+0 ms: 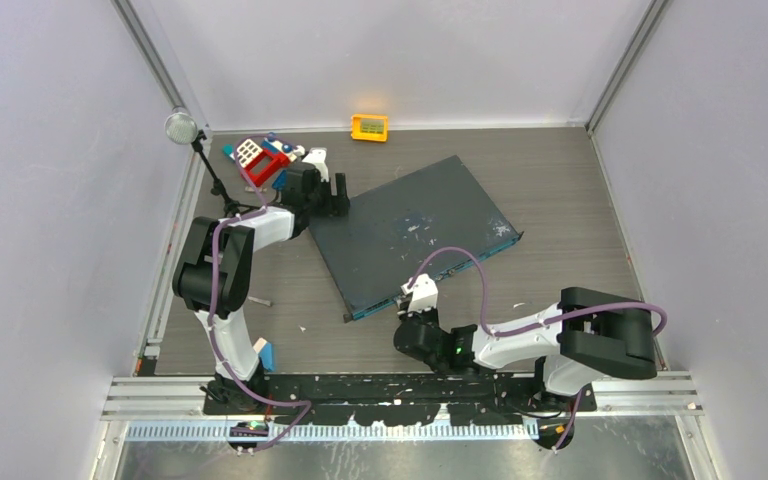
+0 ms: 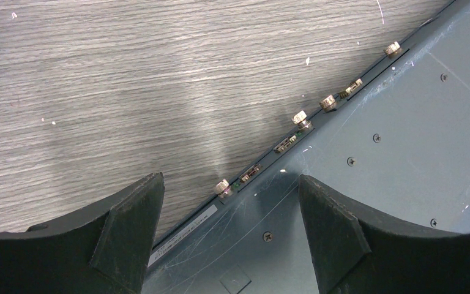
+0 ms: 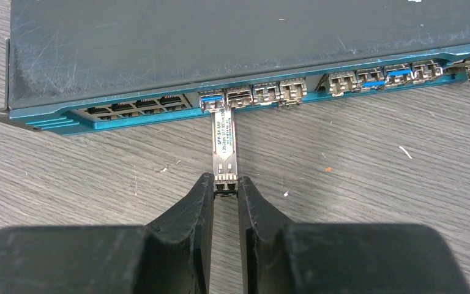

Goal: Insert the plug into the switch port

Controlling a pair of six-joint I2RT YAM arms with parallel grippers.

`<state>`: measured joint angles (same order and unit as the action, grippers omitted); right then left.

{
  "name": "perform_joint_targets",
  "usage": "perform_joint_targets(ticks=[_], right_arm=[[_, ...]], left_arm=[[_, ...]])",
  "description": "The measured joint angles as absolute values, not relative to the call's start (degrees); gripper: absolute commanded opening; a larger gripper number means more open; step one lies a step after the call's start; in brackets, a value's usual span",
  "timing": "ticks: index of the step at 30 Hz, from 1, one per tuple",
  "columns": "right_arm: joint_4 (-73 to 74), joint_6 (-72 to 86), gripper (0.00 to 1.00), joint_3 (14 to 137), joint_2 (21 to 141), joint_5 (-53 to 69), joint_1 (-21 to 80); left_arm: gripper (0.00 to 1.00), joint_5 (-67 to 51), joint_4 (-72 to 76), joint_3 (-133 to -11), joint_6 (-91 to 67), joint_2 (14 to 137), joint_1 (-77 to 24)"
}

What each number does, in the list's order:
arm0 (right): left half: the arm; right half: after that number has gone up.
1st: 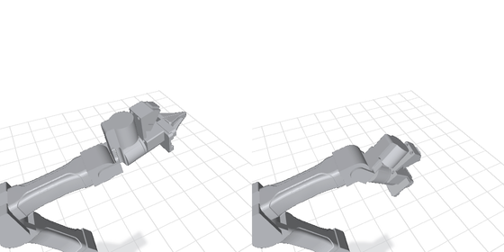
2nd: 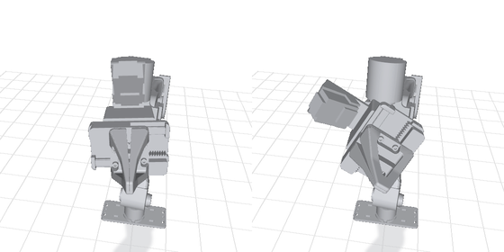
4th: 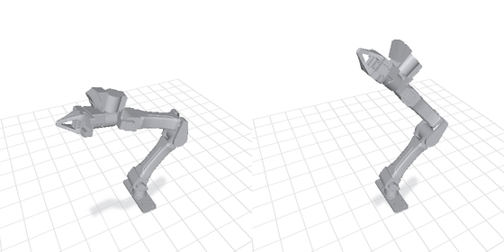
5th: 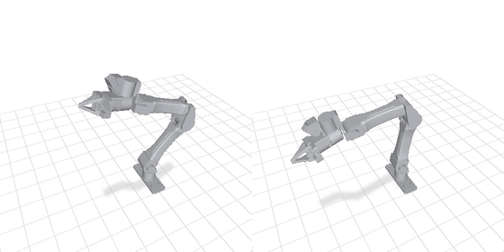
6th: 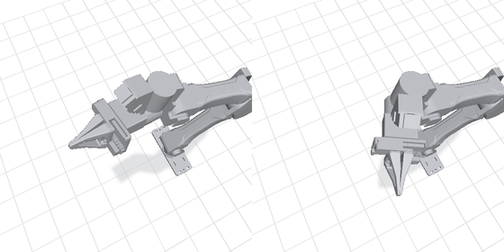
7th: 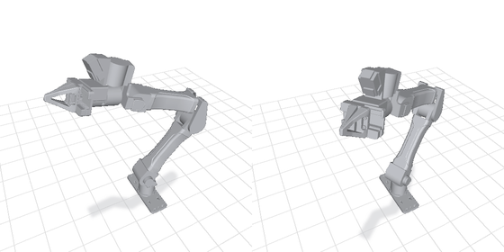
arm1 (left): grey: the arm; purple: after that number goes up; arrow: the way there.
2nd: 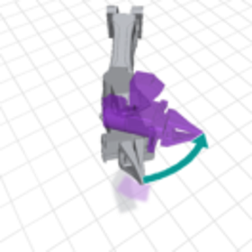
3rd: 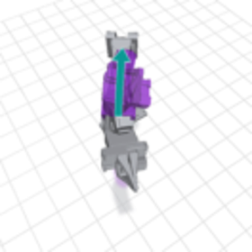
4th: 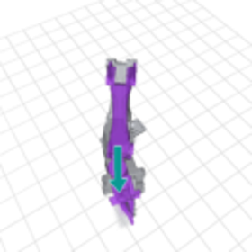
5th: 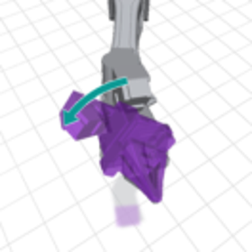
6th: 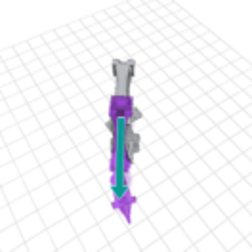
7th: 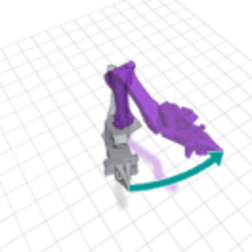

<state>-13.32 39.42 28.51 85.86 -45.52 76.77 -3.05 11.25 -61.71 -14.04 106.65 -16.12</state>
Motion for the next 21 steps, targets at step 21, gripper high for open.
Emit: perform_joint_targets(ticks=[21], right_arm=[[-13.7,37.6,0.01,28.8,86.4,-44.4,76.8]], left_arm=[[0.82,-3.0,11.2,-61.7,-14.0,106.7,-16.1]])
